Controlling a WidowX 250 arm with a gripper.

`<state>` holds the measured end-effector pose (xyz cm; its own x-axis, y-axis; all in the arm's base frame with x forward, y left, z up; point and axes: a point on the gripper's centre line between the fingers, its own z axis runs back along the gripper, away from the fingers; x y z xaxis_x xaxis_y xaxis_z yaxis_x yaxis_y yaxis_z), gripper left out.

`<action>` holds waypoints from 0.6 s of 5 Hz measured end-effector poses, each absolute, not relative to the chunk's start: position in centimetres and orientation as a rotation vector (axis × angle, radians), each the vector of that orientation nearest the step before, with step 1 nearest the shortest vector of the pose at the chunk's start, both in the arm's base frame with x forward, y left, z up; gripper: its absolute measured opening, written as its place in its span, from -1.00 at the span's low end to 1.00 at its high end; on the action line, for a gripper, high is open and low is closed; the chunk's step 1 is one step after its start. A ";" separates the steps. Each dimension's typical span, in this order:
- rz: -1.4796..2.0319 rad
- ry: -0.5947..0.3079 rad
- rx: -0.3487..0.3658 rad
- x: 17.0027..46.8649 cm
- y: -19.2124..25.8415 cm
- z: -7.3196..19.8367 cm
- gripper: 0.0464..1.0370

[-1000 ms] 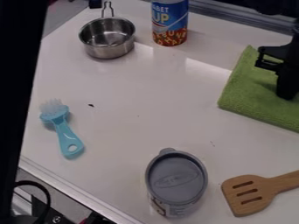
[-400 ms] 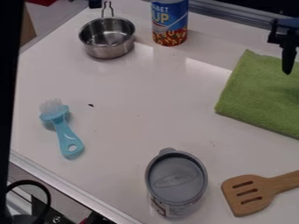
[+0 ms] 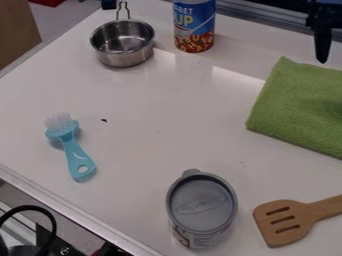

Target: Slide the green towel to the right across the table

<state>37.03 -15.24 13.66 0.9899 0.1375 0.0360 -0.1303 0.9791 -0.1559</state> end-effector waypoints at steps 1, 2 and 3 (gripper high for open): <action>0.177 -0.061 -0.140 36.7 -13.8 14.5 0.92; 0.236 -0.066 -0.085 36.2 -11.3 12.9 0.92; 0.359 -0.077 -0.089 35.2 -8.6 13.0 0.92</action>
<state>35.21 -8.58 13.00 0.9336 0.3535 0.0593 -0.3467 0.9326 -0.1006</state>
